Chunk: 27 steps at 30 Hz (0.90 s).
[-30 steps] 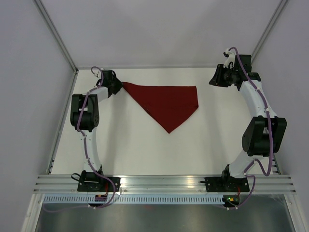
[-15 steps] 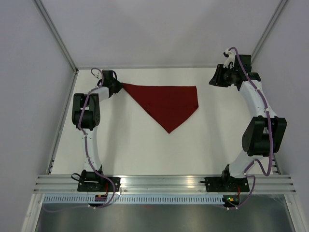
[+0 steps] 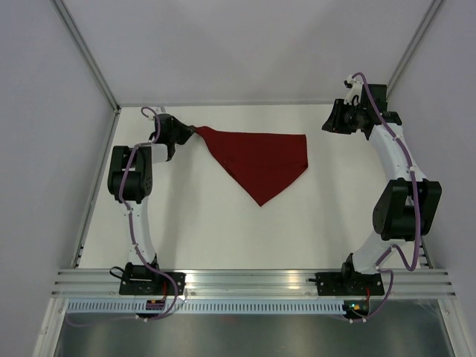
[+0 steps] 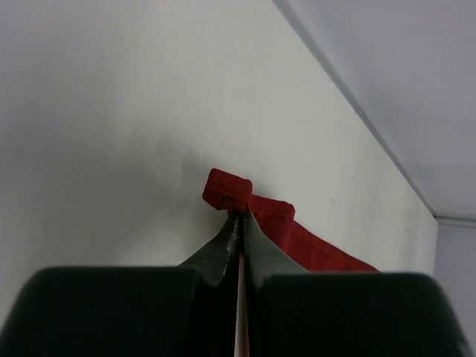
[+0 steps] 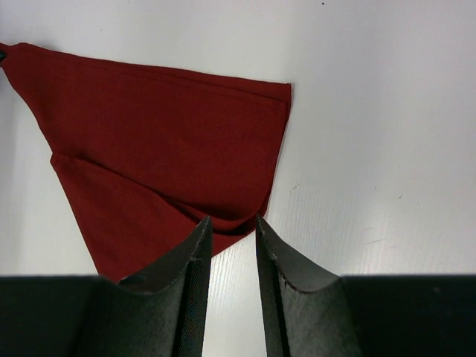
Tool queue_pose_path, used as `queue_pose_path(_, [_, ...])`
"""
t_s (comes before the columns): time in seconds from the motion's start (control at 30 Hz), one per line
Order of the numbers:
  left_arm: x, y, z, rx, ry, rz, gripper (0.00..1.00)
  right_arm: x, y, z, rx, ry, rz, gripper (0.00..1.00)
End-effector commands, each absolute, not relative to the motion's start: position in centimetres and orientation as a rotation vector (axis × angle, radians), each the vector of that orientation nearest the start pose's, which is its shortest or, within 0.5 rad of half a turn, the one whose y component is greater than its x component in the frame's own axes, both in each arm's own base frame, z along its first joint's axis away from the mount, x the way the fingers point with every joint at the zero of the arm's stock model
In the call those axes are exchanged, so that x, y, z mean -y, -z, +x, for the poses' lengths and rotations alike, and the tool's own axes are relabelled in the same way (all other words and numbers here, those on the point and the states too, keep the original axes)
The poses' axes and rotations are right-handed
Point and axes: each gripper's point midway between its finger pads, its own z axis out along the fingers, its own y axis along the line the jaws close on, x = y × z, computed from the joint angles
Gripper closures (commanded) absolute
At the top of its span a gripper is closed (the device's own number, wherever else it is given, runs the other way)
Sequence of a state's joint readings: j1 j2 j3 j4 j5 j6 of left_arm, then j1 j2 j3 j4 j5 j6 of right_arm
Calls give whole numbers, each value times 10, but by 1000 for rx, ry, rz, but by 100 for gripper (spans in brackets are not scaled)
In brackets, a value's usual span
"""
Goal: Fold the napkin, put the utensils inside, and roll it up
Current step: Fold the napkin
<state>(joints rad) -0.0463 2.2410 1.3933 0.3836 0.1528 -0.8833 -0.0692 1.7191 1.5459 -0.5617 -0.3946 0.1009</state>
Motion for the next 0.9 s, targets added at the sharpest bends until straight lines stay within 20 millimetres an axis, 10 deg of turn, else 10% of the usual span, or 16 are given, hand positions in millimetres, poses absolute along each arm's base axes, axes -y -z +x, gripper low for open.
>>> queue_pose_path(0.0, [112,-146,597,-1743,884,-458,95,-40,-212,463,-2261,-459,-17,64])
queue_pose_path(0.37, [189,-192,538,-1612,1171,33,97,-40,-215,463,-2257,-461,-13,64])
queue_pose_path(0.87, [287,-183,445,-1643,1371,637,98,-45,-216,461,-2259,-468,-24,65])
